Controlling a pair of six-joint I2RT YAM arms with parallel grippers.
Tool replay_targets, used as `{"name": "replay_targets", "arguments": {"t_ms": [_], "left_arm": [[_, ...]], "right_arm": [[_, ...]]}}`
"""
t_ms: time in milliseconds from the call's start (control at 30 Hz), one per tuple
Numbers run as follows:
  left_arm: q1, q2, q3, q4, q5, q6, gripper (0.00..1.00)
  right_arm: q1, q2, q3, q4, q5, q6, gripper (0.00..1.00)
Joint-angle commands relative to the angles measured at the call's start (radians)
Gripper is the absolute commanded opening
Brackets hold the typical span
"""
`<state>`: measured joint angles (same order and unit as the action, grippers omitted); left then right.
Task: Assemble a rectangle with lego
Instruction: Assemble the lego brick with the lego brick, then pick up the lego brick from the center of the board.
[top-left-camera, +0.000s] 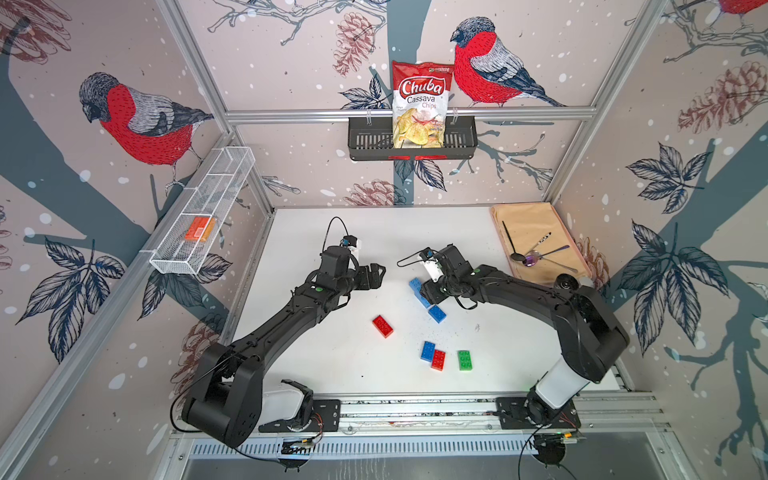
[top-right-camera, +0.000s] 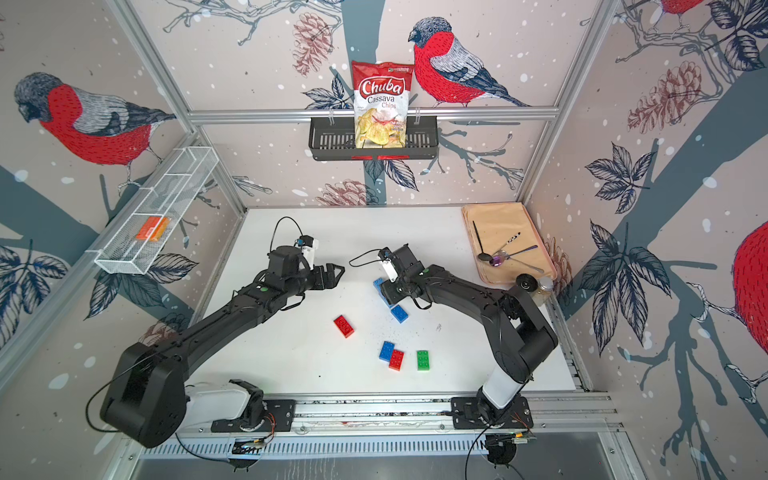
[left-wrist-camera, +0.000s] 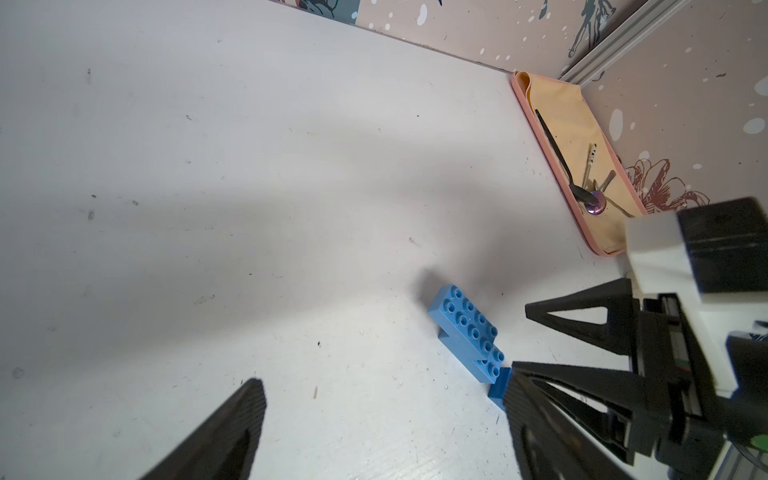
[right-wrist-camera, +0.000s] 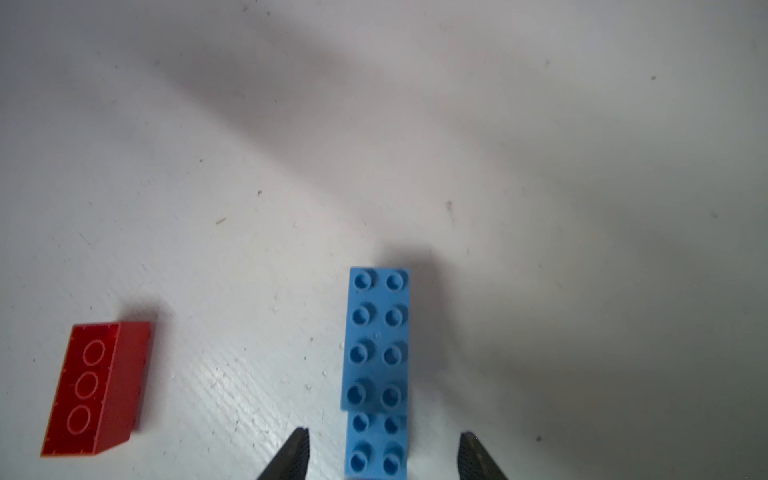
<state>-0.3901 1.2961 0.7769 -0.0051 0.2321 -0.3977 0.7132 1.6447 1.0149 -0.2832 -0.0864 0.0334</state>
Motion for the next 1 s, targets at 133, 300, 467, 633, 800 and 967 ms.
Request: {"name": "replay_targets", "arguments": {"t_ms": [133,300,467,633,800,967], "left_arm": [[-0.012,0.008,0.010,0.052,0.019,0.018,0.90],[-0.012,0.013,0.009,0.056,0.026,0.011,0.90],[-0.012,0.009,0.007,0.056,0.026,0.010,0.90],[-0.013,0.005,0.007,0.055,0.027,0.009,0.90],[-0.012,-0.004,0.005,0.051,0.024,0.010,0.89],[-0.012,-0.009,0.005,0.049,0.019,0.010,0.90]], "right_arm": [[0.027,-0.059,-0.113,-0.016,-0.040,0.074,0.60],[0.056,-0.040,-0.149,-0.001,-0.018,0.085,0.58],[0.063,-0.031,-0.181,0.019,0.024,0.098,0.53],[0.063,-0.021,-0.181,0.019,0.048,0.091,0.50],[0.068,-0.005,-0.158,0.020,0.084,0.094,0.46],[0.077,0.016,-0.133,0.018,0.109,0.082,0.35]]}}
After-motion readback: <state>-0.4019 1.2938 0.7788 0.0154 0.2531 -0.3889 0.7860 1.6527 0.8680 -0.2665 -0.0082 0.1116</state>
